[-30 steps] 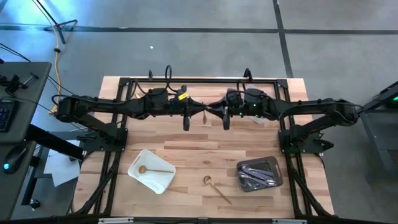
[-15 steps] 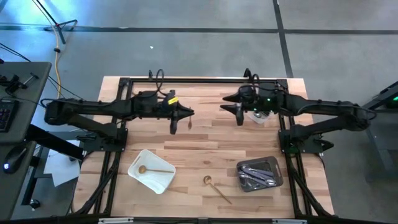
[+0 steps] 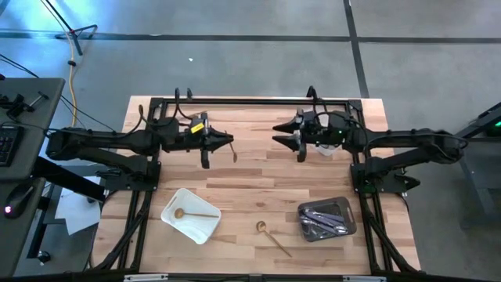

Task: Sort silverware by color (type)
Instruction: Put the gold spoon into the white bin

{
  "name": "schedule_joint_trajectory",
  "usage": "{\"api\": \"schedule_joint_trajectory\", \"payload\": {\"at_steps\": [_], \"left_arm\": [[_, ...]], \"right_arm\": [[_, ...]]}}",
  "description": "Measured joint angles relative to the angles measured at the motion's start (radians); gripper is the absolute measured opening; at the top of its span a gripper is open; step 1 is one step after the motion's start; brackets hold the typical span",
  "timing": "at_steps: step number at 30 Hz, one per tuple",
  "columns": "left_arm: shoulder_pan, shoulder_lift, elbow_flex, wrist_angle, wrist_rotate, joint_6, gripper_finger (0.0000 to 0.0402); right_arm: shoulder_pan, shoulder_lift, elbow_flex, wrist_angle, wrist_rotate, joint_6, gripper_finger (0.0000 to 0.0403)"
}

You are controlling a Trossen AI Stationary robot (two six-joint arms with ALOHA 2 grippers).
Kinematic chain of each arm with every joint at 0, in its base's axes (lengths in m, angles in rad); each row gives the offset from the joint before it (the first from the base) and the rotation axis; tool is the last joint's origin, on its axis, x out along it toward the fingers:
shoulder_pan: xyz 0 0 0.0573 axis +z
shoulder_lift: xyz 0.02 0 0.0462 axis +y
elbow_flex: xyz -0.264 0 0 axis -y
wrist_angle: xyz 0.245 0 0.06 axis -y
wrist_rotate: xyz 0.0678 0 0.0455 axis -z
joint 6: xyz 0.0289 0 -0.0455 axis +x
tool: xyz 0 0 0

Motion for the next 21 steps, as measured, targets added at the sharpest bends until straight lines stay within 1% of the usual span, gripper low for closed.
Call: {"api": "schedule_joint_trajectory", "payload": {"at_steps": [4, 7, 10, 14, 15, 16, 18, 21], "left_arm": [[0.001, -0.001, 0.0, 0.001, 0.0, -0.002, 0.0009], [0.001, -0.001, 0.0, 0.0, 0.0, -0.003, 0.0008], [0.001, -0.001, 0.0, 0.001, 0.0, -0.003, 0.0008], [0.001, -0.001, 0.0, 0.001, 0.0, -0.003, 0.0008], [0.001, -0.001, 0.0, 0.001, 0.0, -0.003, 0.0008], [0.001, -0.001, 0.0, 0.002, 0.0, -0.003, 0.0008], [0.001, -0.001, 0.0, 0.002, 0.0, -0.003, 0.0008], [0.001, 0.0, 0.0, 0.007, 0.006, -0.003, 0.0008]], "right_arm": [[0.001, 0.008, 0.001, 0.002, -0.054, -0.001, 0.0163], [0.001, 0.008, 0.001, 0.001, -0.055, -0.001, 0.0139], [0.001, 0.008, 0.001, 0.002, -0.055, -0.001, 0.0098], [0.001, 0.008, 0.001, 0.002, -0.055, -0.02, 0.0022], [0.001, 0.008, 0.001, 0.002, -0.055, -0.026, 0.0012], [0.001, 0.008, 0.001, 0.002, -0.055, -0.034, 0.0008], [0.001, 0.008, 0.001, 0.002, -0.056, -0.043, 0.0016], [0.001, 0.008, 0.001, 0.002, -0.088, -0.063, 0.0018]]}}
